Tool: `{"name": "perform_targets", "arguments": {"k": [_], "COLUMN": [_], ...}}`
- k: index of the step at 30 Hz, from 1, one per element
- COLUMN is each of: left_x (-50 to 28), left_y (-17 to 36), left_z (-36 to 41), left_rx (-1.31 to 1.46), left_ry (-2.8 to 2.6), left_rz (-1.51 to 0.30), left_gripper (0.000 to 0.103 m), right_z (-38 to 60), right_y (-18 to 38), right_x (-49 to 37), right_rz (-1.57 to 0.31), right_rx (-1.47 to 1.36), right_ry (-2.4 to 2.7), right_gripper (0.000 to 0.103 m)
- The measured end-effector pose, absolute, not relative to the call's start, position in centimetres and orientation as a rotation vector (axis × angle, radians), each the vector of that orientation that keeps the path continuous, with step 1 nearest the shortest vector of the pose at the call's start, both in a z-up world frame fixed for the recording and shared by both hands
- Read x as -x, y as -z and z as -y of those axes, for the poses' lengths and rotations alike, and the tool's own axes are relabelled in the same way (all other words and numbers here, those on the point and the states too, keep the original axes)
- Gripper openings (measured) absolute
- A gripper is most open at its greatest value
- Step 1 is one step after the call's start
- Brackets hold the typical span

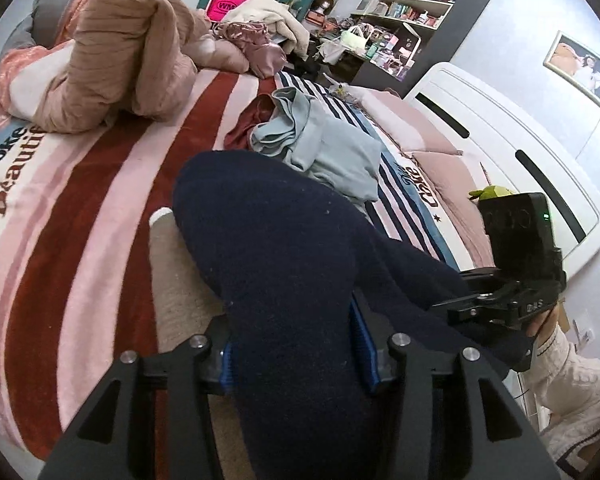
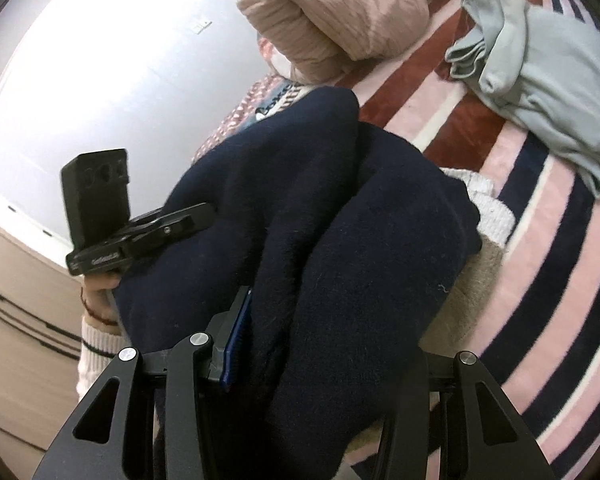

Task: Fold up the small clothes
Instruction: 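Lower the sweater onto the beige fleece and open both tools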

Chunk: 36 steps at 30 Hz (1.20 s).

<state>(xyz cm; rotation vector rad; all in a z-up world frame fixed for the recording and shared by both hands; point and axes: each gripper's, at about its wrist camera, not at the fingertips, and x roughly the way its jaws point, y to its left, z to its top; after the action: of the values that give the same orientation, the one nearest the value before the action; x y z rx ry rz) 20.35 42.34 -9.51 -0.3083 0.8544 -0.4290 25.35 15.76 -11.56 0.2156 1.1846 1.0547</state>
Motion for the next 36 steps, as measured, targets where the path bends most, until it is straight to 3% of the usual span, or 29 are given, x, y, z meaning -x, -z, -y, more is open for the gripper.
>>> {"name": "perform_targets", "arguments": {"k": [5, 11, 19, 27, 36], "left_x": [-21.2, -20.4, -17.8, -14.3, -7.9], "left_y": [10.4, 9.3, 6.6, 3.5, -0.8], "left_z": [-42.4, -42.0, -41.2, -39.4, -28.3], "left_rx": [0.334, 0.253, 0.159, 0.134, 0.023], "left_ry": [0.435, 0.288, 0.083, -0.07, -0.074], "left_rz": [-0.856, -0.884, -0.862, -0.814, -0.571], "left_gripper": [0.048, 0.071, 0.072, 0.072, 0.077], "right_z": [-15.2, -14.3, -11.6, -7.5, 0.8], "right_y": [12.0, 12.3, 10.4, 9.3, 8.5], "right_x": [-25.2, -25.5, -24.2, -22.3, -16.8], "right_rz": [-1.191, -1.221, -1.147, -1.09, -0.963], "right_rx": [-0.208, -0.234, -0.175, -0.182, -0.141], "right_ry": [-1.025, -1.005, -0.974, -0.969, -0.887], "right_gripper": [0.04, 0.048, 0.059, 0.06, 0.06]}}
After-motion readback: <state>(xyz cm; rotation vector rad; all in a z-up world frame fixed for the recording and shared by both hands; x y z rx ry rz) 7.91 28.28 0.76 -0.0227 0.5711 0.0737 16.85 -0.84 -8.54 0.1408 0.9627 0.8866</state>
